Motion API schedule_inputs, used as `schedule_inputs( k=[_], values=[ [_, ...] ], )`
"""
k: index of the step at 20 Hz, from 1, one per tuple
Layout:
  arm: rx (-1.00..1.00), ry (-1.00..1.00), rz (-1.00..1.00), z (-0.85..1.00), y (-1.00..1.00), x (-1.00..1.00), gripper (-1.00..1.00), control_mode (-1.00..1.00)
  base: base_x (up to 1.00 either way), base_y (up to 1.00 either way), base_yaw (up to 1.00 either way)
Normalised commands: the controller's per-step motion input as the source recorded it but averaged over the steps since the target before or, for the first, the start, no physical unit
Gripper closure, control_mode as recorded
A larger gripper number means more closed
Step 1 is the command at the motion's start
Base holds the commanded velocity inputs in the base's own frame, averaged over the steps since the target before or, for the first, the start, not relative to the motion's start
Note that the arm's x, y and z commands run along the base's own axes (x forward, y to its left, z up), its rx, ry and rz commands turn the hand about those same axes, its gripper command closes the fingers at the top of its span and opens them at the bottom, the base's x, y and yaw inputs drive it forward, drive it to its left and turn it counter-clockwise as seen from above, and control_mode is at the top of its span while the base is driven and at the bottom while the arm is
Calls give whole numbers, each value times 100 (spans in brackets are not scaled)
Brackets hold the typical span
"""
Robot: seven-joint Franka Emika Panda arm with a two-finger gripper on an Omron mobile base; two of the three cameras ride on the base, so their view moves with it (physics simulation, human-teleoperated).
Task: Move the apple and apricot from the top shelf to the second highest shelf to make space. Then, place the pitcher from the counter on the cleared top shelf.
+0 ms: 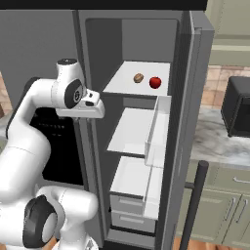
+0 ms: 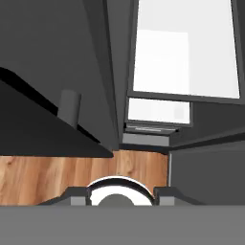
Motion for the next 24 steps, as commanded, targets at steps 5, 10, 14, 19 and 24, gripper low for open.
schedule_inputs(
  k=[5, 10, 14, 19, 24],
  values=[
    [1, -22, 0, 0, -15, -27, -100, -100, 0, 0, 0],
    [2, -35, 0, 0, -36, -47, -100, -100, 0, 0, 0],
    [1, -27, -1, 21, -35, -29, -100, -100, 0, 0, 0],
    [0, -19, -2, 39, -29, -8, -100, -100, 0, 0, 0],
    [0, -14, -6, 31, -37, 0, -100, -100, 0, 0, 0]
  ],
)
